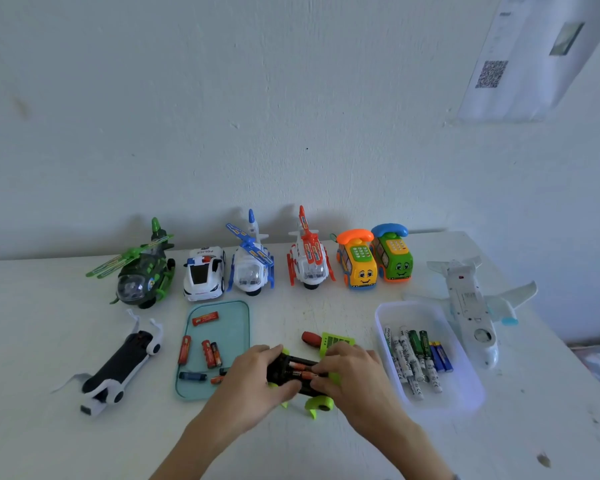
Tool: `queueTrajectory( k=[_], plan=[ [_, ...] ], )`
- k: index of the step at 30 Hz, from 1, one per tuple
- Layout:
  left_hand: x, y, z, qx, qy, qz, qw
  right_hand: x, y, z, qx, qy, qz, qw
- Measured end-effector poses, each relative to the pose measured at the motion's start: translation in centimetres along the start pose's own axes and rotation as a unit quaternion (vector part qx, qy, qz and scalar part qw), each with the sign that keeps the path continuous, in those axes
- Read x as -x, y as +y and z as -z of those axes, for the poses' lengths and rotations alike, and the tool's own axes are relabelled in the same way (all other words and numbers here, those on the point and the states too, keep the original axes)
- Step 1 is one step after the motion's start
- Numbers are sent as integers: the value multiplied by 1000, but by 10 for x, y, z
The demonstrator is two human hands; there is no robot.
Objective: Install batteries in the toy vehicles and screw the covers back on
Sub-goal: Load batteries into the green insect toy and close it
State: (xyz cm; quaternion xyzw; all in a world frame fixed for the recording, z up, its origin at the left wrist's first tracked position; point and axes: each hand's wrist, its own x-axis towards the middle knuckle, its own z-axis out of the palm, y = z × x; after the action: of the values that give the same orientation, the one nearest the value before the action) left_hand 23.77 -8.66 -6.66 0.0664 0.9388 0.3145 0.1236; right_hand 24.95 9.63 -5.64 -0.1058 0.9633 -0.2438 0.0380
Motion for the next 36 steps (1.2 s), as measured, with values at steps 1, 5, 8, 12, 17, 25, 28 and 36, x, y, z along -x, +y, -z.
queueTrajectory(
  k=[1, 5, 8, 12, 17, 25, 28, 36],
  plan=[
    [1, -6, -4, -1, 5, -5, 1000, -1, -1, 3, 6, -8, 11, 1000],
    [4, -15, -12, 15, 30, -22, 999, -7, 12, 46, -86, 32, -16, 996],
    [-2, -23, -19, 28, 63, -37, 997, -12, 41, 85, -63, 105, -90, 988],
    [-6, -26, -22, 73, 93, -71, 990, -11, 70, 88, 18, 93, -178, 979],
    [-6, -32, -33, 96, 79, -83, 989, -7, 67, 66, 183, 43, -203, 961],
    [-8, -32, -41, 147, 144, -131, 970, -15, 1, 40, 37, 56, -113, 991],
    [-8, -25, -27, 147, 217, -166, 951, -13, -31, 35, -65, 74, -81, 992],
    [-12, -2, 10, 36, 353, -246, 902, -21, -63, 37, -150, 121, -100, 976]
  ],
)
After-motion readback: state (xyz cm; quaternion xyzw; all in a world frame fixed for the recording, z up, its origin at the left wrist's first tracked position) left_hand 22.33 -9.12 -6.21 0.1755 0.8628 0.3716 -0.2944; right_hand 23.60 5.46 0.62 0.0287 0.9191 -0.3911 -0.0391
